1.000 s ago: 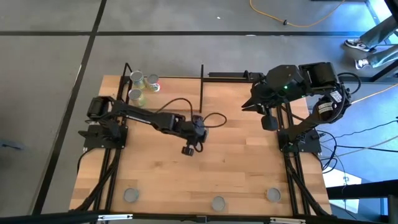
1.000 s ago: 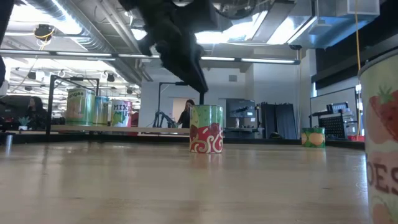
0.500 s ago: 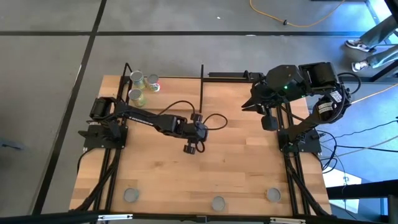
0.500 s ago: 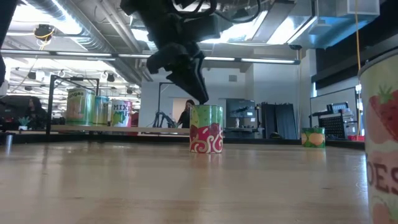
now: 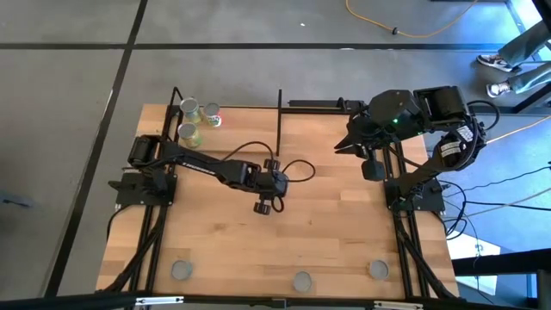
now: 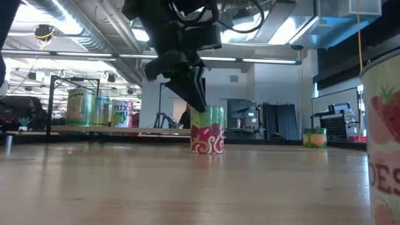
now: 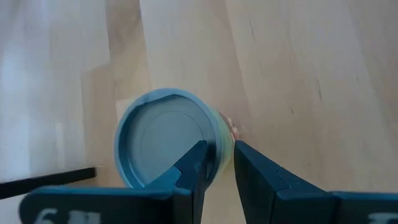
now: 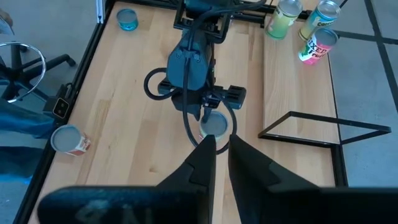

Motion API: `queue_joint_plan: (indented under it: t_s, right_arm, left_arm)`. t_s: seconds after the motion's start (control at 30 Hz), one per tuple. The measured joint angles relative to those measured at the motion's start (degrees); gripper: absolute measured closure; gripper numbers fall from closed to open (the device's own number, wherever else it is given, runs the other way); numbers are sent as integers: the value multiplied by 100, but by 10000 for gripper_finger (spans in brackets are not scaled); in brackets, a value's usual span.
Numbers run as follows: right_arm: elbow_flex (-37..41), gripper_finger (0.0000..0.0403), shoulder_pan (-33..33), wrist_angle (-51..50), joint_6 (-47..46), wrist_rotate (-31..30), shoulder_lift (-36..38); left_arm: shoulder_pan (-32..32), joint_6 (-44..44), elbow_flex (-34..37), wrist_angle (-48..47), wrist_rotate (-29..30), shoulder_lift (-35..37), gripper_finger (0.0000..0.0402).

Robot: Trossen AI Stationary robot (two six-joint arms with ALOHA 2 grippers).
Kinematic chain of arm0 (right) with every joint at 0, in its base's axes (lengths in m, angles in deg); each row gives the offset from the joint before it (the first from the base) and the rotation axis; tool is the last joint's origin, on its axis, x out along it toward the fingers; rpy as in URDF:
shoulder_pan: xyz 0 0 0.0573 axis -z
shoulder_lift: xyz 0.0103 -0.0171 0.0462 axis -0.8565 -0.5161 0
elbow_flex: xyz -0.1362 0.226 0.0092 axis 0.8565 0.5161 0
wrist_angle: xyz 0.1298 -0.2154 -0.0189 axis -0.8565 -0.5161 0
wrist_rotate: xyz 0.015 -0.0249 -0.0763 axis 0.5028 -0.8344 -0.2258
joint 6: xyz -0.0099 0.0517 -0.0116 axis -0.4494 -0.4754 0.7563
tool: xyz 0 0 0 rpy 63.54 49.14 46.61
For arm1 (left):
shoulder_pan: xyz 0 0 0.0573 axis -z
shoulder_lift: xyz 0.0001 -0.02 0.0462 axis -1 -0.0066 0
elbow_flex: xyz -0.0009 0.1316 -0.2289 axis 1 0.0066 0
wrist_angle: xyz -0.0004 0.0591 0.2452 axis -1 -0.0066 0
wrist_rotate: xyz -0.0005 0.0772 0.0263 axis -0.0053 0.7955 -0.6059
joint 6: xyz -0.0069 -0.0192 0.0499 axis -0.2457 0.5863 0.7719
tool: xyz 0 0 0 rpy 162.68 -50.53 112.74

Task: Pick and place cans onto a shelf
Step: Put the canned spaghetti on the shelf

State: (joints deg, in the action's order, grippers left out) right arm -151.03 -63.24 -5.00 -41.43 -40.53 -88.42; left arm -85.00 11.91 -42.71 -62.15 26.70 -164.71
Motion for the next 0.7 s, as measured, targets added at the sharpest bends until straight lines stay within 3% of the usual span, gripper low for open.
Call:
queue_joint_plan:
  t_s: [0.23,0.37,0.43,0.53,0.7]
  right_arm:
    - [0,357,0,-2,2,0,0]
    - [0,357,0,0,2,0,0]
    - [0,357,0,-1,2,0,0]
    - [0,357,0,-2,2,0,0]
    - [0,357,0,-2,2,0,0]
  left_arm:
    - [2,78,-13,13,342,-101,331]
    - [0,181,-13,-2,327,-101,369]
    - [0,75,-13,-50,158,-98,390]
    - [0,-164,-9,-143,-236,-44,395]
    - [57,-466,-27,-539,-406,215,398]
